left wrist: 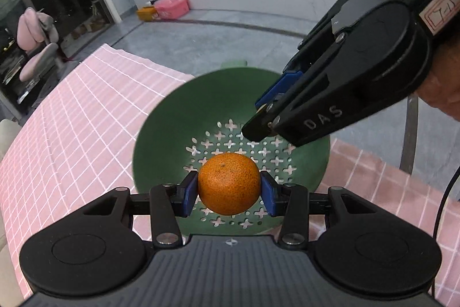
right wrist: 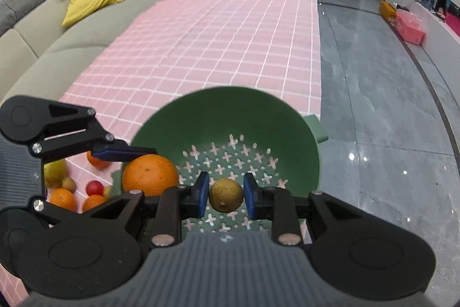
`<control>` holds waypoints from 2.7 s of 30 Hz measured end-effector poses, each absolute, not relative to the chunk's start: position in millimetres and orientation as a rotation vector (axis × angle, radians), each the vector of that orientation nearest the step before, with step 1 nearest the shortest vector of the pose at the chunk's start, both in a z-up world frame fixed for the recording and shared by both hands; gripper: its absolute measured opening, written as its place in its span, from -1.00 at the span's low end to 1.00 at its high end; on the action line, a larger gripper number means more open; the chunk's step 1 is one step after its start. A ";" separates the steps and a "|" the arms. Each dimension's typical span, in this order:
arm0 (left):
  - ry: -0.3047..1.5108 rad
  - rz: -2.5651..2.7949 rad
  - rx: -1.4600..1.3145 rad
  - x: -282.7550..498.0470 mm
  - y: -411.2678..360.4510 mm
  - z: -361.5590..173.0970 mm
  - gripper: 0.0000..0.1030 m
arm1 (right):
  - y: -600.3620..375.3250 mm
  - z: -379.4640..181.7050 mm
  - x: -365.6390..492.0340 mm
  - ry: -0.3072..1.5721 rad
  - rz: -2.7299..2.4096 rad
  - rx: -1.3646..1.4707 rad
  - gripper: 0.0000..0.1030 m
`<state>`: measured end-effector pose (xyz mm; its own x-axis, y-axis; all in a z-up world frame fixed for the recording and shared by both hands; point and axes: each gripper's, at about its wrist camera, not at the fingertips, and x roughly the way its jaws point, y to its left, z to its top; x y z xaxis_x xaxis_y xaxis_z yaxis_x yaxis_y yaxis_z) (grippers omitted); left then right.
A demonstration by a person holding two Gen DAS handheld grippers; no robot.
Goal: Organize fruits
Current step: 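Release the orange and yellow fruit into the green colander with both grippers, then move both tools back to the fruit around the pear and orange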
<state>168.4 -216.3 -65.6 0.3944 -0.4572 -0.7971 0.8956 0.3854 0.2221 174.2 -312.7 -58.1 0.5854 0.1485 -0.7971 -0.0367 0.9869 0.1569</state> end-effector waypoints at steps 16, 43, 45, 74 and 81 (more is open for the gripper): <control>0.814 -0.928 0.759 186.6 -226.1 -92.0 0.11 | -301.6 -96.8 190.0 1.072 0.142 0.090 -0.56; 0.805 -0.598 0.264 132.9 -26.6 -18.8 0.58 | -279.1 -20.0 110.6 0.845 0.021 0.179 0.02; 0.788 -0.571 0.260 127.1 -5.6 -28.2 0.58 | -268.4 -24.6 94.3 0.857 0.005 0.201 0.02; 0.907 -0.425 0.104 158.0 43.5 -69.8 0.50 | -132.3 -83.5 120.8 0.891 0.202 0.005 -0.02; 0.901 -0.416 0.048 163.4 55.1 -64.2 0.50 | -102.7 -103.1 134.0 0.873 0.198 -0.211 -0.09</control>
